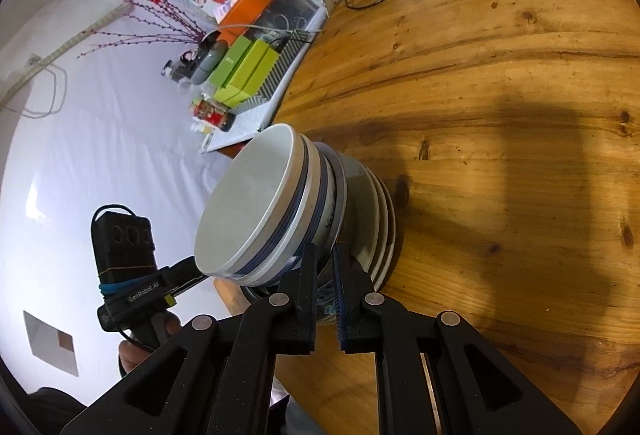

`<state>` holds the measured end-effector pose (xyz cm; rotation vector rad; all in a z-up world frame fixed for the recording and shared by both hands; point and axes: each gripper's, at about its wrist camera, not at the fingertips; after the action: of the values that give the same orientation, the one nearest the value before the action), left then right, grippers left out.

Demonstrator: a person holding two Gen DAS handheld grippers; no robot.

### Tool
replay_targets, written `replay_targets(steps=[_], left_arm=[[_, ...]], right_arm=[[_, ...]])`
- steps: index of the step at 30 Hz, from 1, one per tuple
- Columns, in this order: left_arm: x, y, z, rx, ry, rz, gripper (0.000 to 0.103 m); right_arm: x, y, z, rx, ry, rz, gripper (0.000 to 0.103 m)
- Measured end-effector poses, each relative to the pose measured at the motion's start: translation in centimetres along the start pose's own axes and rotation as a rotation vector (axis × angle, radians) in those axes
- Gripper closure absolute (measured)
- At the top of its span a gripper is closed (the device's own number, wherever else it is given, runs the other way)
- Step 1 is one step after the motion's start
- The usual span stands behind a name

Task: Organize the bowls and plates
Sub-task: 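Carry the nested bowls over the beige plate stack and lower them, then set the nested bowls on the plate stack and open both grippers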

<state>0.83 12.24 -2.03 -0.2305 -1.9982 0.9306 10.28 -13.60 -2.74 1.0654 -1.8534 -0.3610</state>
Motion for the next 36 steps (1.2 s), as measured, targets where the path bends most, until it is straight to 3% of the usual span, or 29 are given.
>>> replay_targets(steps=[18, 36], left_arm=[[0.1, 0.6, 0.2, 0.017, -0.009, 0.000, 0.094], [1.5, -1.8, 2.2, -0.069, -0.095, -0.120, 0.091]], right_arm=[[-0.3, 0.2, 0.3, 0.015, 0.024, 0.007, 0.091], [2.4, 2.0, 2.0, 0.098, -0.005, 0.092, 0.046]])
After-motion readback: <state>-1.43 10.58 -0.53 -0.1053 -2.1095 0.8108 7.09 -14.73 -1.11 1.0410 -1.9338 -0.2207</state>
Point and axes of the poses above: each gripper's, at about its wrist camera, not at the fingertips, and x roughly against the way its jaws point, y to its left, z to its underside, and after that the axes turned 12 degrees about x, right-handed
